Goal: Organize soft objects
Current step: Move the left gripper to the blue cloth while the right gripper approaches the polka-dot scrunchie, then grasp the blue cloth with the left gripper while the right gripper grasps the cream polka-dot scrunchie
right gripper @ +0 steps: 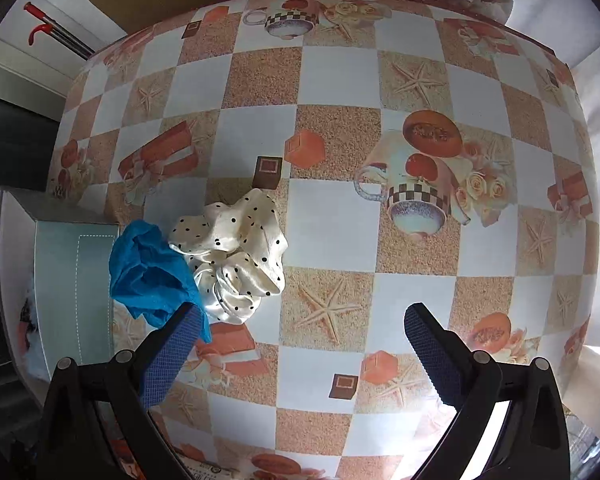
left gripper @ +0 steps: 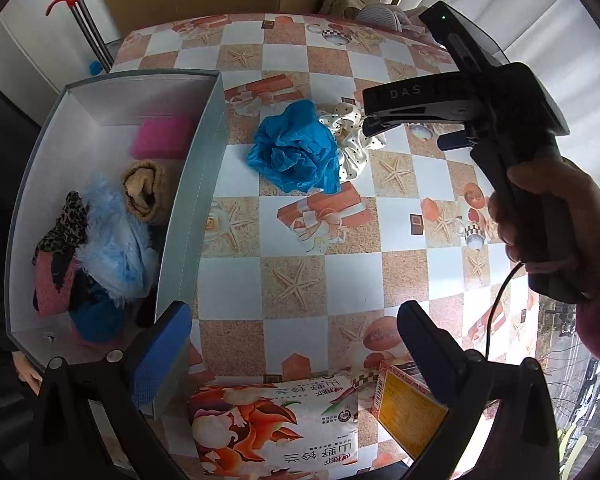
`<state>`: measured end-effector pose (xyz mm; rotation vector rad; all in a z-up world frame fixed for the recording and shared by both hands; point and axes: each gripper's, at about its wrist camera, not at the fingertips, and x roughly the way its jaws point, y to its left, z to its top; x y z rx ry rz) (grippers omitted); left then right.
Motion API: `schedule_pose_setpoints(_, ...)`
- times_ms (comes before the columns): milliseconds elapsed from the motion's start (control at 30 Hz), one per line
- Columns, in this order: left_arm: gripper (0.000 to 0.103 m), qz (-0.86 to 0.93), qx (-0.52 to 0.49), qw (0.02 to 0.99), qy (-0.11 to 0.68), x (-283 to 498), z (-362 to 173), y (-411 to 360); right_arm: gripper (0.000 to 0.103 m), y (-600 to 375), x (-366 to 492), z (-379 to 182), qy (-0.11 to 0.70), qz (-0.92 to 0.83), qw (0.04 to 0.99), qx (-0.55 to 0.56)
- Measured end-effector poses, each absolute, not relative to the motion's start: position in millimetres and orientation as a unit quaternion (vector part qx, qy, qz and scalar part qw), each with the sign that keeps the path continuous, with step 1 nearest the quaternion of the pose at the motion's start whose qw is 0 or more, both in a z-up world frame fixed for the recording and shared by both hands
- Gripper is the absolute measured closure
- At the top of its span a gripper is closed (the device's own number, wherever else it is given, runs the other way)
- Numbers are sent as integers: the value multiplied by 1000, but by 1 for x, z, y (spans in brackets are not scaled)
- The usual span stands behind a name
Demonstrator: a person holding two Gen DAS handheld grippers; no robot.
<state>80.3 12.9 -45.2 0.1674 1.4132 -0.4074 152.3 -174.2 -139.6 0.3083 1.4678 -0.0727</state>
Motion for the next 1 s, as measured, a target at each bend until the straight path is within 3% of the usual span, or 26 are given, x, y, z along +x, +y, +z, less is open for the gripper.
schedule_pose_setpoints(267, 0, -173, 101, 742, 640, 121, -59, -23, 1, -169, 166, -189, 683, -46, 726, 72)
schedule_pose_setpoints(633, 0, -177, 148, 728, 646, 173, -115, -89, 1, -252, 39, -204, 723, -80, 677, 111)
schedule_pose_setpoints(833, 0, -159, 172, 745, 624, 193, -128, -106, 1, -278, -10, -172, 667, -57, 714, 204)
schedule_pose_setpoints(1000, 0, -138, 188, 731, 641, 204, -159, -109, 1, -247, 9, -171, 658, -26, 737, 151)
